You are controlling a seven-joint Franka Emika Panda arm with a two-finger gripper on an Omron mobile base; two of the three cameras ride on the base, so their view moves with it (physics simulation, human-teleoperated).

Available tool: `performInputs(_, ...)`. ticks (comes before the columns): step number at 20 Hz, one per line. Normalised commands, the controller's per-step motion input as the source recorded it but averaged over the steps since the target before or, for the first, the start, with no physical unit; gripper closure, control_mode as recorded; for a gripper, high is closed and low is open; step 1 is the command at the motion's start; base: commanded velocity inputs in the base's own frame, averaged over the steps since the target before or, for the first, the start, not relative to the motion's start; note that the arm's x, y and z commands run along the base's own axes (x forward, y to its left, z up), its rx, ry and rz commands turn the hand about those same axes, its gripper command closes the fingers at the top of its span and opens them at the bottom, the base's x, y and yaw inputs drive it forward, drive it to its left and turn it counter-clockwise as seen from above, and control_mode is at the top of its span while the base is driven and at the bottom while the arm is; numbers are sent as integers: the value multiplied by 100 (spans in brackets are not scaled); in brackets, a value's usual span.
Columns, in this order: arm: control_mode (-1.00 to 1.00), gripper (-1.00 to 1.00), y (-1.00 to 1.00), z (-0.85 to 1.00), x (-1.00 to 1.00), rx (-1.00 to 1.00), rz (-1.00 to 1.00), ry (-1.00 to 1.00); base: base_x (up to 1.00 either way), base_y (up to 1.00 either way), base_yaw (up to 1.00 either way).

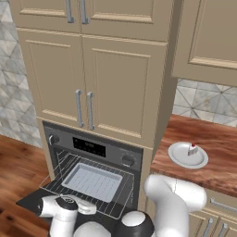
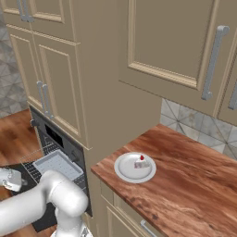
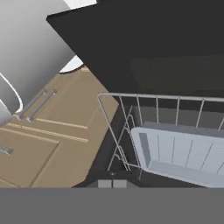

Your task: Take the baked cake out of the oven and place it on the plate for cooling. Then close the oven door.

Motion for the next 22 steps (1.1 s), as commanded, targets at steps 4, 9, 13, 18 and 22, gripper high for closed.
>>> performInputs(4, -100, 100, 17, -24, 4, 4, 12, 0, 0, 0, 0)
performInputs(9, -100, 100, 28, -15, 15, 6, 5, 0, 0, 0, 0)
performInputs(13, -100, 100, 26, -23, 6, 6, 0, 0, 0, 0, 0)
performInputs(18, -100, 100, 26, -29, 8, 6, 0, 3, 0, 0, 0)
performInputs(22, -100, 100, 27, -25, 22, 5, 0, 2, 0, 0, 0)
